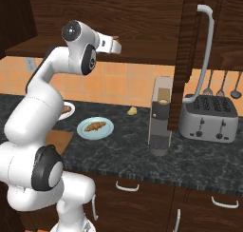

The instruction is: From the different types of pastries on the counter, select a croissant and place it on the cutting board. Then retrieve a jar of jam from the cabinet and place it alongside the croissant on the cutting board.

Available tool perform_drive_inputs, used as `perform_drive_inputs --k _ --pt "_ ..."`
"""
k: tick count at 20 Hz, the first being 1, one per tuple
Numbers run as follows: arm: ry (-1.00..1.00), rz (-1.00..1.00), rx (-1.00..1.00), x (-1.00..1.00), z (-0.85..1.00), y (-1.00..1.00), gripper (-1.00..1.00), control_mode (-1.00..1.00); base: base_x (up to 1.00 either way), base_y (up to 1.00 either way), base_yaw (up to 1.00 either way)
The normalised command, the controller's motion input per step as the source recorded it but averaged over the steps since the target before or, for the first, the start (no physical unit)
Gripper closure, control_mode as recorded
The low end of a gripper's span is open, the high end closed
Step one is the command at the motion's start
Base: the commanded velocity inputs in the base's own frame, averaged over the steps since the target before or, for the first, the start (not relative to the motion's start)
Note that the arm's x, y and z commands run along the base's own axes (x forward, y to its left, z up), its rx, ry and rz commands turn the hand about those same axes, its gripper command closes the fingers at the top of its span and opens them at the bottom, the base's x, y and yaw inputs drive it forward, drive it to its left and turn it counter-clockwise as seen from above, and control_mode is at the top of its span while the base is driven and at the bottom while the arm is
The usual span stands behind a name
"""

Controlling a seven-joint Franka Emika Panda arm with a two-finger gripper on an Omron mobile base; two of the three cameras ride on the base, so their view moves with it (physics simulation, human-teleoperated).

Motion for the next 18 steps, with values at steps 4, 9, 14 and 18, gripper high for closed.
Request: perform_drive_inputs --k 4,9,14,18 --pt "0.08 0.00 0.00 0.19 0.01 0.00 -1.00 -1.00 0.00 0.00 0.00" --pt "-0.01 0.00 0.00 0.28 -0.01 0.00 -1.00 -1.00 0.00 0.00 0.00" --pt "-0.13 0.00 0.00 0.27 -0.26 0.00 -1.00 -1.00 0.00 0.00 0.00" --pt "-0.16 0.00 0.00 0.30 -0.33 0.00 -1.00 -1.00 0.00 0.00 0.00"
